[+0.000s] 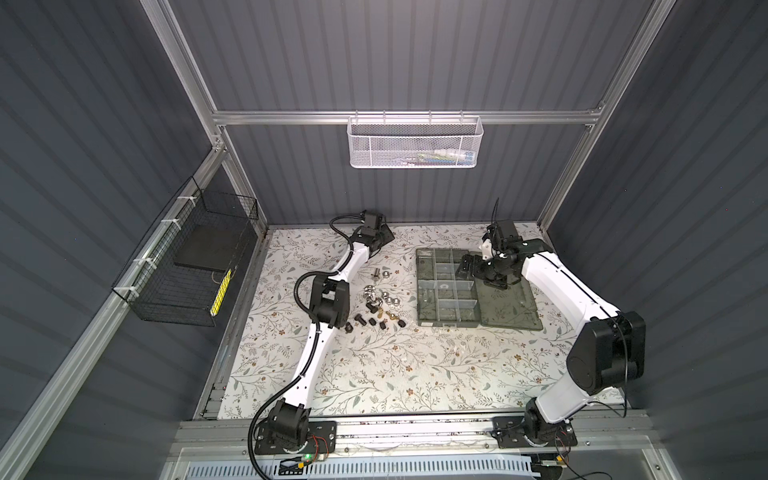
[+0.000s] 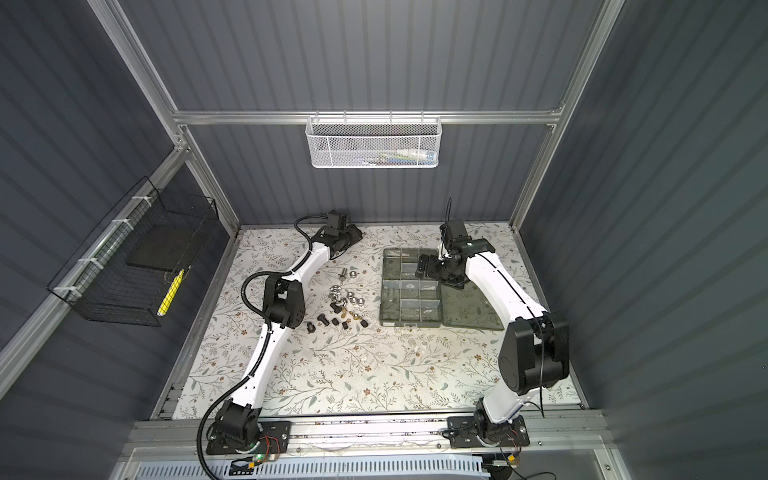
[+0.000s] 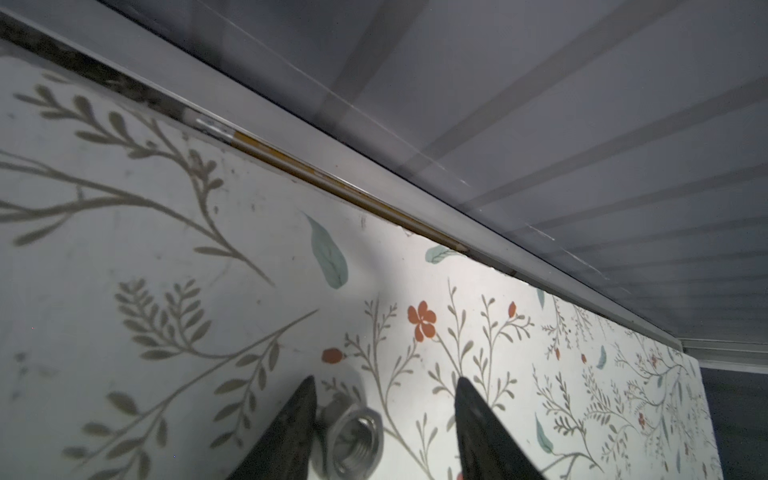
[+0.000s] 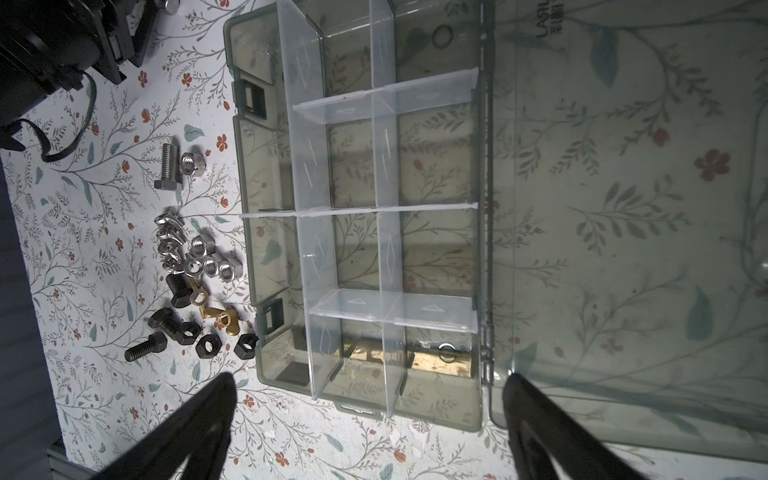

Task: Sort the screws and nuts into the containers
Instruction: 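Lower the left gripper around the silver hex nut by the back wall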

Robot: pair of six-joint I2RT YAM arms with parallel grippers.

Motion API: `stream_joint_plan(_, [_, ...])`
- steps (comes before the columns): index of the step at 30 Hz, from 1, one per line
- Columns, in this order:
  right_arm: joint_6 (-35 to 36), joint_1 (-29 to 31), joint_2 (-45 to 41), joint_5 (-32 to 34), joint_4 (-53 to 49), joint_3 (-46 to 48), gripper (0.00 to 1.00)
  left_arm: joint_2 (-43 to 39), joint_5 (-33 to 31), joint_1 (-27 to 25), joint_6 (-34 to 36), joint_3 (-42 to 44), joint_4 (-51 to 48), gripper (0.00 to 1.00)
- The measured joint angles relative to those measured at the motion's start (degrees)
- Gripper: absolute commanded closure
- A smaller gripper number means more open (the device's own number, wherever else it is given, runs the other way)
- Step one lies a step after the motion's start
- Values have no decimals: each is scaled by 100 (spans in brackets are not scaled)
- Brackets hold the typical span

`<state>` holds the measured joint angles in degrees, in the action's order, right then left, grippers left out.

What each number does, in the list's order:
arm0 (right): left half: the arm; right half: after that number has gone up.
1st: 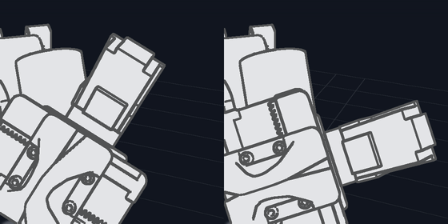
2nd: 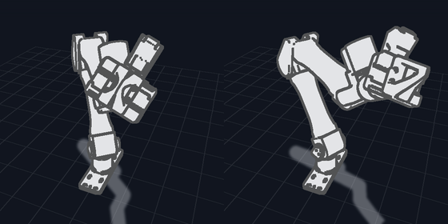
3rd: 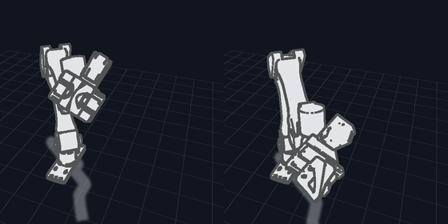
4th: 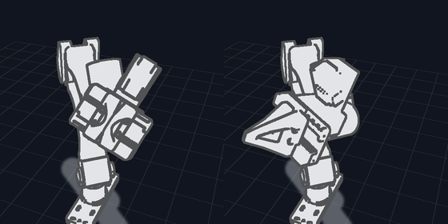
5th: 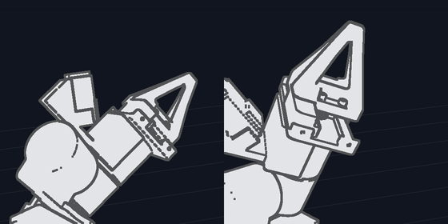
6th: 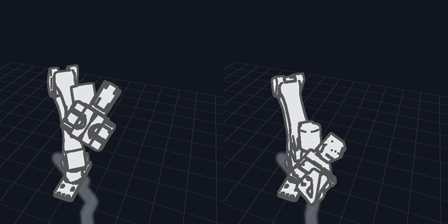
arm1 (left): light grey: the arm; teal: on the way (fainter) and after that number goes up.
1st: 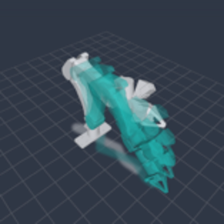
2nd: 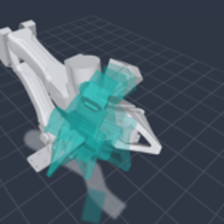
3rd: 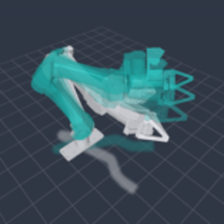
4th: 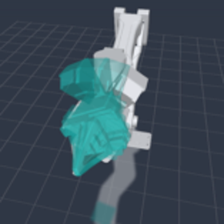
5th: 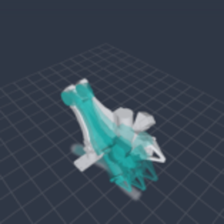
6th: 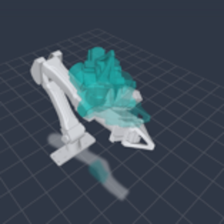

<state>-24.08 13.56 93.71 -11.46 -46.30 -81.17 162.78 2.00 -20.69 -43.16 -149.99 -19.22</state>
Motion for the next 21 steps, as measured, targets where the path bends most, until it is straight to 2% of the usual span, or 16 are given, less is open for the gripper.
stream_joint_plan(10, [-57,-28,-35,-66,2,17,1,-2,-11,-31,411,-72,-350,56])
stream_joint_plan(17, [-120,-57,-35,-122,4,17,1,-28,-48,-94,909,-140,-662,58])
stream_joint_plan(21, [-142,-57,-35,-129,2,17,1,-28,-101,-170,1220,-256,-970,62])
